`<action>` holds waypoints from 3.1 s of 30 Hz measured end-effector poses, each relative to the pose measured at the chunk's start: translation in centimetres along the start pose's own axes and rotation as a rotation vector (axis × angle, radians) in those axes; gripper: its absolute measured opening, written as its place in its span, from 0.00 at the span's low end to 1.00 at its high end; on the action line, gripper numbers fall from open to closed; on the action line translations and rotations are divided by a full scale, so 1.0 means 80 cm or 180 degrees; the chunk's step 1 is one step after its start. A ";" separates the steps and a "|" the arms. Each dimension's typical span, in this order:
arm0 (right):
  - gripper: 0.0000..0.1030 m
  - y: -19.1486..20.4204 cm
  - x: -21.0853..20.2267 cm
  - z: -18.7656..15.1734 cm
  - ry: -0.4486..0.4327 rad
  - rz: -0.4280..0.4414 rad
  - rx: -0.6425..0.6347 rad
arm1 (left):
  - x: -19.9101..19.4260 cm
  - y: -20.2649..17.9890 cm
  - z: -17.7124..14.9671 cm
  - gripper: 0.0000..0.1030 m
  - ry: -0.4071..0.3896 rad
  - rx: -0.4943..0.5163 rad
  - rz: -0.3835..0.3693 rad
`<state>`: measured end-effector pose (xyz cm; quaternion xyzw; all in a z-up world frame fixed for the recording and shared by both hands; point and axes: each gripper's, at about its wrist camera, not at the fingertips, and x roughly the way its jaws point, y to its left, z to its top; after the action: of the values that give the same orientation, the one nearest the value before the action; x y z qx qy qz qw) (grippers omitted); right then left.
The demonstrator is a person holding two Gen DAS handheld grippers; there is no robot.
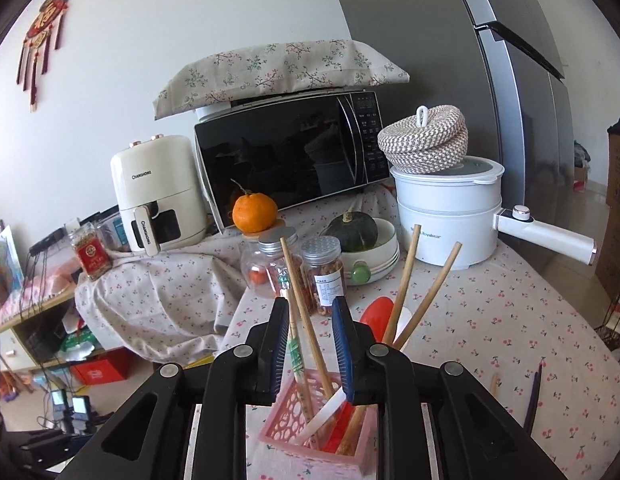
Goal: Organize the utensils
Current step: 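Lower the white spoon into the pink holder and open the right tool, then move both tools back toward the loose black and wooden chopsticks, then grasp a black chopstick with the right tool while the left tool grasps another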
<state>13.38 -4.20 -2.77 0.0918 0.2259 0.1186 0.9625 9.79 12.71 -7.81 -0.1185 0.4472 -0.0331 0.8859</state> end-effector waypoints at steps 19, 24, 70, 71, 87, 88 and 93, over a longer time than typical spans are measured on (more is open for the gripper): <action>0.83 -0.136 -0.063 0.005 0.0626 -0.0105 0.0125 | 0.042 -0.081 -0.030 0.79 0.0461 0.0266 -0.0085; 0.86 -0.175 -0.059 -0.005 0.0864 -0.0209 0.0162 | 0.059 -0.109 -0.036 0.79 0.0578 0.0383 -0.0097; 0.88 -0.273 0.057 -0.117 0.2678 -0.1124 0.0175 | 0.117 -0.175 -0.053 0.80 0.0939 0.0892 -0.0066; 0.88 -0.271 0.061 -0.117 0.2647 -0.1133 0.0089 | 0.117 -0.177 -0.055 0.80 0.0944 0.0906 -0.0068; 0.07 -0.340 0.038 -0.092 0.2901 -0.0605 0.0476 | 0.111 -0.246 -0.077 0.76 0.0961 0.1476 -0.0150; 0.06 -0.343 0.035 -0.088 0.2877 -0.0588 0.0473 | 0.115 -0.256 -0.077 0.71 0.0983 0.1519 -0.0167; 0.04 -0.350 0.013 -0.070 0.2727 -0.0384 0.0596 | 0.147 -0.298 -0.065 0.42 0.1152 0.1523 -0.0183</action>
<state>16.97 -29.96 -14.55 0.1078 0.6193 0.0686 0.7747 13.78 -13.28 -14.34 0.0888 0.5738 -0.1832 0.7933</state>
